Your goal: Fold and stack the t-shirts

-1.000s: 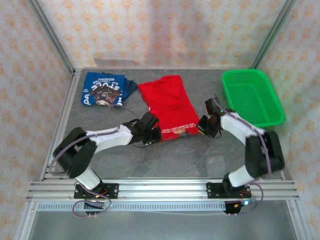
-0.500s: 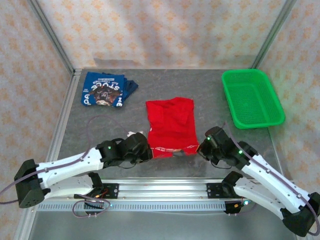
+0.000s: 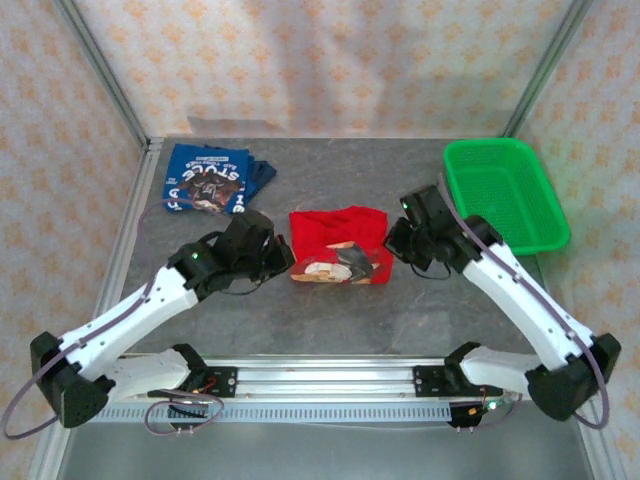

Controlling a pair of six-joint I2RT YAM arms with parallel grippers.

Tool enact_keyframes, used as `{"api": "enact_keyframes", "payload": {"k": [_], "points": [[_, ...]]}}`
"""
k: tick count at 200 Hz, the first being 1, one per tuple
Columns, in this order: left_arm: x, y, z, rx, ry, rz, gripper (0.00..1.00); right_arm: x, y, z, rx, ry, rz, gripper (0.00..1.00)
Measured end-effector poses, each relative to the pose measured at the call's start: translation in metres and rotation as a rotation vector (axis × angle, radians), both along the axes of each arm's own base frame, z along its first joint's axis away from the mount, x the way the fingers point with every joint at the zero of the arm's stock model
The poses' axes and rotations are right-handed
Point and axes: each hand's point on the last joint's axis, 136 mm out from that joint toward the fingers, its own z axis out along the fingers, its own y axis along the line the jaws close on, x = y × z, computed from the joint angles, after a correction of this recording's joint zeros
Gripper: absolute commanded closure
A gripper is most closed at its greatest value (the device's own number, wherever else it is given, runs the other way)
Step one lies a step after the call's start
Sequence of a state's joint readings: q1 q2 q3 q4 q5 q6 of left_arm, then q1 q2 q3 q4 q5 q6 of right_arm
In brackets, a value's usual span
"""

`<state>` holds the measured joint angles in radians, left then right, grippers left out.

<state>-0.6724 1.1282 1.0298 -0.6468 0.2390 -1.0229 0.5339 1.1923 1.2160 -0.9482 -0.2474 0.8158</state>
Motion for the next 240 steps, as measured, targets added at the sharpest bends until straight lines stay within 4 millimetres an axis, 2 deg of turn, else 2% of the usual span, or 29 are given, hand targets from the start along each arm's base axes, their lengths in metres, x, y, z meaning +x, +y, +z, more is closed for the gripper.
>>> {"api": "enact_keyframes", "payload": {"k": [43,92,124,134,139,146,153,163,173,181,190,196,210,224,240], "points": [[0.043,0.008,-0.024,0.048,0.083,0.016,1.0,0.052,0.0,-0.021,-0.029,0.074,0.029,1.0],[0.095,0.01,-0.042,0.081,0.12,-0.003,1.0,0.098,-0.005,-0.05,-0.027,0.145,0.052,1.0],[0.124,0.014,-0.074,0.116,0.175,-0.009,1.0,0.131,-0.004,-0.076,-0.027,0.19,0.068,1.0],[0.134,0.016,-0.086,0.127,0.196,-0.006,1.0,0.144,-0.002,-0.084,-0.027,0.201,0.07,0.96],[0.139,0.017,-0.09,0.131,0.203,-0.005,0.97,0.151,-0.001,-0.088,-0.026,0.206,0.069,0.91],[0.147,0.018,-0.098,0.136,0.213,-0.002,0.9,0.162,0.0,-0.094,-0.023,0.207,0.066,0.79],[0.158,0.019,-0.104,0.139,0.221,0.006,0.76,0.174,0.0,-0.1,-0.019,0.211,0.059,0.64],[0.175,0.023,-0.11,0.149,0.225,0.019,0.61,0.198,-0.001,-0.106,-0.009,0.202,0.039,0.56],[0.195,0.029,-0.111,0.149,0.221,0.049,0.43,0.226,-0.005,-0.105,0.001,0.169,0.024,0.43],[0.21,0.033,-0.106,0.151,0.202,0.067,0.33,0.243,-0.008,-0.1,0.008,0.138,0.013,0.38],[0.226,0.04,-0.094,0.152,0.169,0.087,0.24,0.259,-0.014,-0.086,0.007,0.088,0.013,0.33],[0.234,0.044,-0.084,0.152,0.147,0.102,0.11,0.265,-0.018,-0.077,0.004,0.063,0.012,0.31],[0.244,0.056,-0.048,0.146,0.074,0.146,0.05,0.271,-0.024,-0.04,-0.005,-0.02,0.033,0.25],[0.236,0.067,-0.007,0.136,0.003,0.181,0.04,0.256,-0.026,0.0,-0.014,-0.085,0.066,0.21],[0.212,0.075,0.043,0.104,-0.096,0.196,0.04,0.216,-0.028,0.044,-0.013,-0.154,0.11,0.14]]}}
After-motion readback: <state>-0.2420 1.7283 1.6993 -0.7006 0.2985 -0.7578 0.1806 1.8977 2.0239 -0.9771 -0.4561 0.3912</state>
